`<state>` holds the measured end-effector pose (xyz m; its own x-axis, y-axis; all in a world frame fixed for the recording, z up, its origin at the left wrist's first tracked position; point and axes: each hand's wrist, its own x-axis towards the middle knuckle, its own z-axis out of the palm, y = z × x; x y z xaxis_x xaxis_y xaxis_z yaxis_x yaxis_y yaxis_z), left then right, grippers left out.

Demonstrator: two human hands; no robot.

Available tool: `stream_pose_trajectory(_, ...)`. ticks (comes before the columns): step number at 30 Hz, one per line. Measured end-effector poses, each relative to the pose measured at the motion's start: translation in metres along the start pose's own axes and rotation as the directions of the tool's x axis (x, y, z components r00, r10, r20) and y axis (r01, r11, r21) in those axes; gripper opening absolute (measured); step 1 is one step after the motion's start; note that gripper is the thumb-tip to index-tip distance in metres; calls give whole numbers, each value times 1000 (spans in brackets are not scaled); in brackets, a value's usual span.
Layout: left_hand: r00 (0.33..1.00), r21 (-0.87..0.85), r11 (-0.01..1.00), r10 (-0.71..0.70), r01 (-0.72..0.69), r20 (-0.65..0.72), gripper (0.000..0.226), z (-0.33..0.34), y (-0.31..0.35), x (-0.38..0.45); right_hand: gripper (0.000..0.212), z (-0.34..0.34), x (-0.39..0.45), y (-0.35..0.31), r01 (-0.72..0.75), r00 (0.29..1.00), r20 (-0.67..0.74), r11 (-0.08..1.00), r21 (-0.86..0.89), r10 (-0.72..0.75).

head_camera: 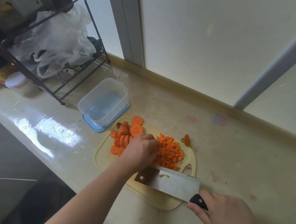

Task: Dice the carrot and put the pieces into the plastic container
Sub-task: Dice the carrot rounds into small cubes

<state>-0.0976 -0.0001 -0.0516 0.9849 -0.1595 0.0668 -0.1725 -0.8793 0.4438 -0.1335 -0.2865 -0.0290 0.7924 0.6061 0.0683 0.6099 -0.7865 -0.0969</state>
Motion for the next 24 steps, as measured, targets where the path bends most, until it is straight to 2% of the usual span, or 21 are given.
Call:
stream_pose_trajectory(4, 997, 47, 996, 75, -75, 16, 36, 6, 3, 1, 68, -3, -13, 3, -9, 1000, -10, 1000, 7, 9)
stream_pose_trajectory(6, 997, 50, 996, 79, -78, -26, 35, 7, 6, -1, 70, -4, -21, 3, -30, 1000, -5, 999, 42, 31)
stream_pose_trajectory(9, 984, -84, 994, -79, 66, -157, 19, -2, 12, -11, 68, -9, -31, 3, -80, 997, 32, 990, 114, 76)
stream_pose_trajectory(11, 932, -196, 959, -253, 206, -259, 18, -7, 8, -32, 55, -14, -38, 0, -153, 985, 111, 972, 178, 134)
stream_pose_trajectory(13, 862, -250, 923, -369, 294, -347, 19, -4, -1, -63, 37, -16, -42, -5, -243, 961, 201, 930, 277, 192)
stream_pose_trajectory(15, 824, -259, 910, -405, 323, -397, 20, 7, -10, -95, 50, -13, -41, -14, -360, 922, 300, 829, 427, 245)
stream_pose_trajectory(17, 838, -218, 928, -369, 304, -402, 22, 25, -13, -118, 73, -7, -42, -23, -445, 888, 352, 745, 498, 295)
stream_pose_trajectory(20, 893, -159, 953, -299, 259, -336, 17, 48, -6, -131, 85, -8, -32, -34, -481, 864, 429, 680, 554, 262)
stream_pose_trajectory(22, 894, -161, 948, -314, 276, -318, 16, 56, 0, -131, 81, -10, -24, -42, -468, 863, 456, 681, 563, 216)
stream_pose_trajectory(24, 887, -164, 940, -338, 300, -313, 17, 59, 3, -131, 57, -9, -17, -48, -471, 851, 492, 681, 561, 184)
